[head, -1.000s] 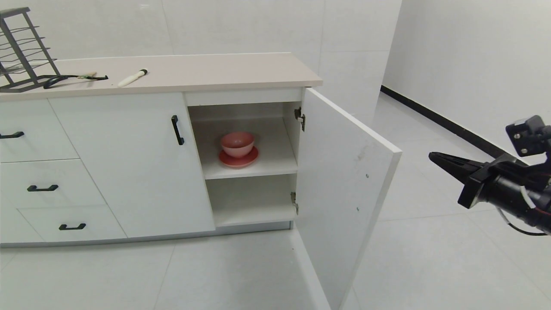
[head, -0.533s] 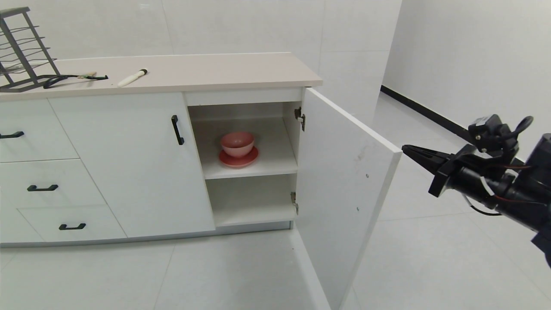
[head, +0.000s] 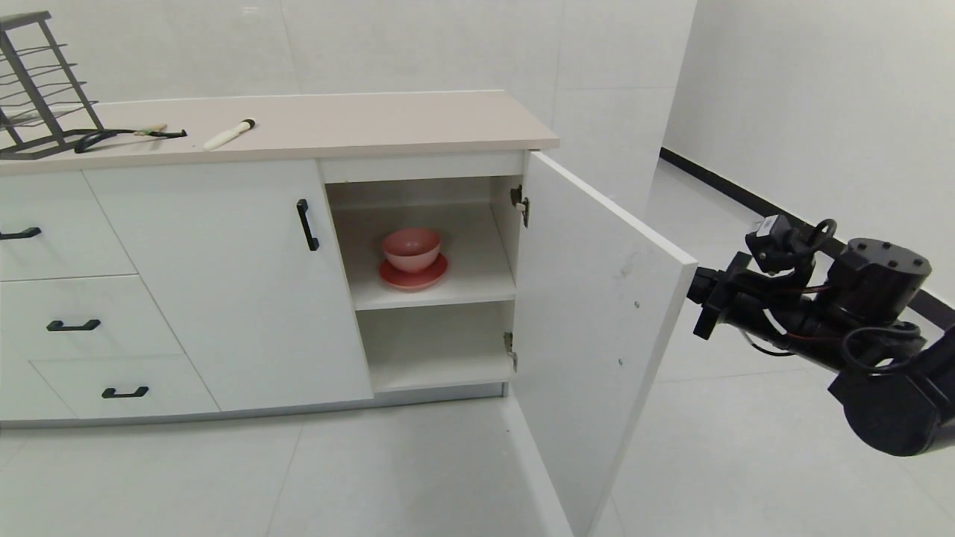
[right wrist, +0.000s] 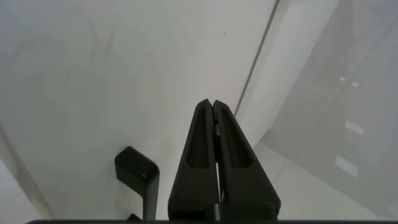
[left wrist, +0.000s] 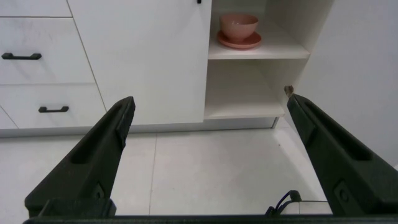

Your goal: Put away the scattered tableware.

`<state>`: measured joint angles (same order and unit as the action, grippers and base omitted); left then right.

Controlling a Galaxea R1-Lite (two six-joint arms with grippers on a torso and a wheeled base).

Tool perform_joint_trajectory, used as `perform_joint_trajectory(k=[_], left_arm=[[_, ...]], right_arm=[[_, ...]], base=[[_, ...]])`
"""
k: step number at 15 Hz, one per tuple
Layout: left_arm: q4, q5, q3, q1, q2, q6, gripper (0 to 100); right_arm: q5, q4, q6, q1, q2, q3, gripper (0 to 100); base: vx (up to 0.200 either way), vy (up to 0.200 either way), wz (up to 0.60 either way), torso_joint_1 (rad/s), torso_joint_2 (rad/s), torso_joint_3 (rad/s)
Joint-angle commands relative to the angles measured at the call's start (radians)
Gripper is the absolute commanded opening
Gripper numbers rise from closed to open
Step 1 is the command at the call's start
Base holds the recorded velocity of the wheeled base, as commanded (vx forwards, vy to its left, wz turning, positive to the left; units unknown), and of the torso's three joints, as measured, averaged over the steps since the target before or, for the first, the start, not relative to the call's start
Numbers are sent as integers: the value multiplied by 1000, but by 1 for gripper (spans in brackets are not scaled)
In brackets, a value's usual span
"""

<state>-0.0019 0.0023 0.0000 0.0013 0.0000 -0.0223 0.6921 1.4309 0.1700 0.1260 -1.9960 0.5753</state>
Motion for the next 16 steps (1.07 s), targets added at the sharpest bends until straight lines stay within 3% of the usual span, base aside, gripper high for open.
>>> perform_joint_trajectory(k=[1,5,11,16], left_arm=[[-1,-1,0,0,0,-1,100],[0,-1,0,0,0,-1,100],[-1,-1,0,0,0,-1,100],[-1,1,0,0,0,-1,100]], right_arm=[[17,10,9,6,-17,-20,0],[27,40,9,61,-1,-74,0],[-34,40,5,238,26,-68,0],[-43,40,3,277,19,-48,0]], base=[[0,0,0,0,0,0],[0,0,0,0,0,0],[0,0,0,0,0,0],[0,0,0,0,0,0]])
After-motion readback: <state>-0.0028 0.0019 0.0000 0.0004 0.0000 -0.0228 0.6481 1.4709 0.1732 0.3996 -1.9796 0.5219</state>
